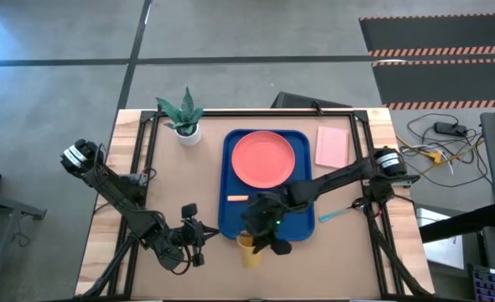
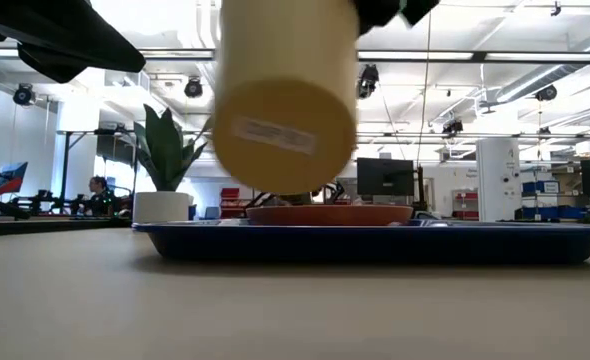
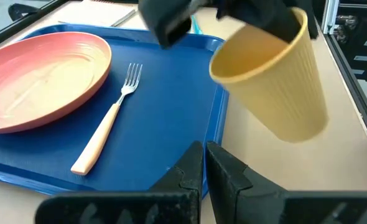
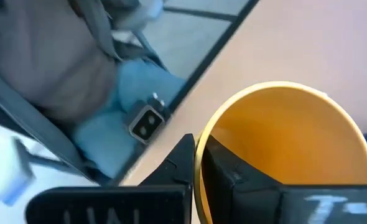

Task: Pick and place plate/cup/fork/spoon on tray
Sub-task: Put the yellow cup on the blue tray on the top right of the orange fork

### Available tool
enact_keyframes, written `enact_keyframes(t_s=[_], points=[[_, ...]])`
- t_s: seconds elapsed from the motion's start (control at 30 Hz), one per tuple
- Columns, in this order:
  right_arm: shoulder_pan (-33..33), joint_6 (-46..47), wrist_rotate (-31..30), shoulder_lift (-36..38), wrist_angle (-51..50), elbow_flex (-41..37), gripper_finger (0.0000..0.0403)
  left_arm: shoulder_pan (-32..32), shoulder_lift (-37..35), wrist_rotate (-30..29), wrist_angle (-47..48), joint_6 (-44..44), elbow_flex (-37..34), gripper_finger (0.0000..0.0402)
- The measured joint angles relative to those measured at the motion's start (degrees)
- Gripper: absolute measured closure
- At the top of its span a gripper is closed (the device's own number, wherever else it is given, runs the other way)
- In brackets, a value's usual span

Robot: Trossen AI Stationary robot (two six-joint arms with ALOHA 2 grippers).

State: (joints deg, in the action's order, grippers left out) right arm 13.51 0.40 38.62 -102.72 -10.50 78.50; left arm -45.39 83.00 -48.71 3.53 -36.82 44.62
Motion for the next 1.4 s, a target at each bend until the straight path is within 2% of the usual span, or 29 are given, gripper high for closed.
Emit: enact_keyframes(t_s=[0.27, 0.43, 0.53, 0.87, 1.13, 1.4], points=[[4.80, -4.15, -19.61, 8.38, -12.64, -0.02, 0.0393, 0.00, 0.00, -1.31, -0.04, -0.02, 0.00, 0.0402], [7.43, -1.24, -33.41, 13.35, -21.63, -0.31, 0.0393, 0.00, 0.00, -1.80, -0.05, -0.25, 0.00, 0.0402], [8.59, 2.09, -39.32, 15.64, -25.28, -1.77, 0.0393, 0.00, -0.12, -2.66, -0.07, -0.28, 0.00, 0.0402], [11.37, 12.13, -49.18, 21.00, -26.83, -10.48, 0.0392, 0.00, -0.64, -4.13, -0.08, -0.28, 0.00, 0.0402], [13.28, 17.08, -53.20, 23.78, -26.15, -16.33, 0.0392, 0.00, -0.76, -4.69, -0.09, -0.28, 0.00, 0.0402], [16.19, 19.89, -55.70, 24.69, -25.92, -18.41, 0.0392, 0.02, -0.98, -5.89, -0.07, -0.28, 0.13, 0.0402]])
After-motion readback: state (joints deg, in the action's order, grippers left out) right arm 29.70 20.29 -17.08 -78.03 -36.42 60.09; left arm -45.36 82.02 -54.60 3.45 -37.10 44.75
